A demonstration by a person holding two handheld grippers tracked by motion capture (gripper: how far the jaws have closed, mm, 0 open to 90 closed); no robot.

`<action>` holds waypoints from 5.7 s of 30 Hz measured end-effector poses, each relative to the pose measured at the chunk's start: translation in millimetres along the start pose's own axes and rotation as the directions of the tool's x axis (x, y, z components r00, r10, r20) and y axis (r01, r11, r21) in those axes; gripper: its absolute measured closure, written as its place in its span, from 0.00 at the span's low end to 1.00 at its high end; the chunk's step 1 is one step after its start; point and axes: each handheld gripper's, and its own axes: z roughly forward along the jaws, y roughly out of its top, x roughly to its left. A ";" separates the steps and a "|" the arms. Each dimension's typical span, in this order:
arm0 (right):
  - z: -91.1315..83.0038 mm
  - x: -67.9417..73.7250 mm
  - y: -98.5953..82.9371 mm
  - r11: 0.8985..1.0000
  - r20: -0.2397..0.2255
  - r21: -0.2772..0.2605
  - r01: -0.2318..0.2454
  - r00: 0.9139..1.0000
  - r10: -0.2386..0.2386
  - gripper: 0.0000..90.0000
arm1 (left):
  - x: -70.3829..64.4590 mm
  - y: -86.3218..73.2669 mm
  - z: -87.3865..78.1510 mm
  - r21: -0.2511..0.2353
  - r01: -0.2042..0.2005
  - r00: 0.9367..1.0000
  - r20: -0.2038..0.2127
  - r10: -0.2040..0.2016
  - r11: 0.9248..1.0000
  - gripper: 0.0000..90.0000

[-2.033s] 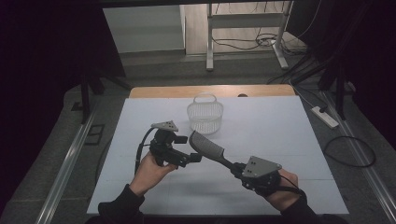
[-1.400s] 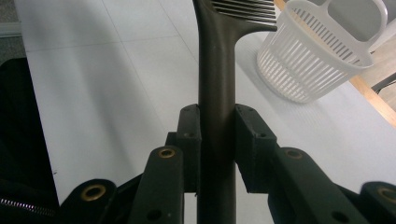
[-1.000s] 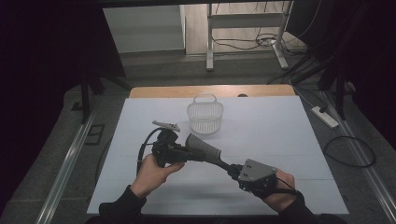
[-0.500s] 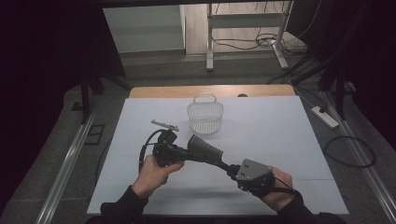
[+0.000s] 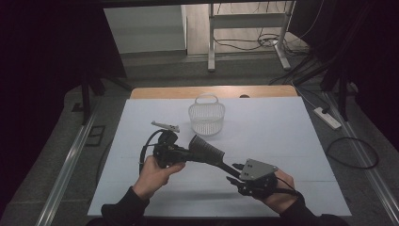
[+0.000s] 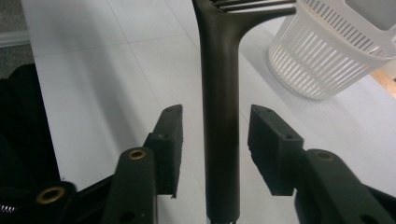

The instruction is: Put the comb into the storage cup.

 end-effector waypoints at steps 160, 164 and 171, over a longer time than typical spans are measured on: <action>-96.5 -28.8 -97.8 0.855 0.236 0.107 -0.508 0.848 0.475 0.00 | 56.6 81.7 -68.9 -0.140 -0.127 0.879 -0.475 0.046 0.982 0.92; -96.4 -28.9 -97.8 0.855 0.235 0.108 -0.508 0.848 0.474 0.00 | 61.2 83.2 -64.5 -0.136 -0.121 0.879 -0.476 0.042 0.983 0.92; -96.1 -29.1 -97.8 0.854 0.232 0.111 -0.508 0.849 0.475 0.00 | 67.4 85.5 -57.0 -0.127 -0.113 0.879 -0.474 0.040 0.985 0.92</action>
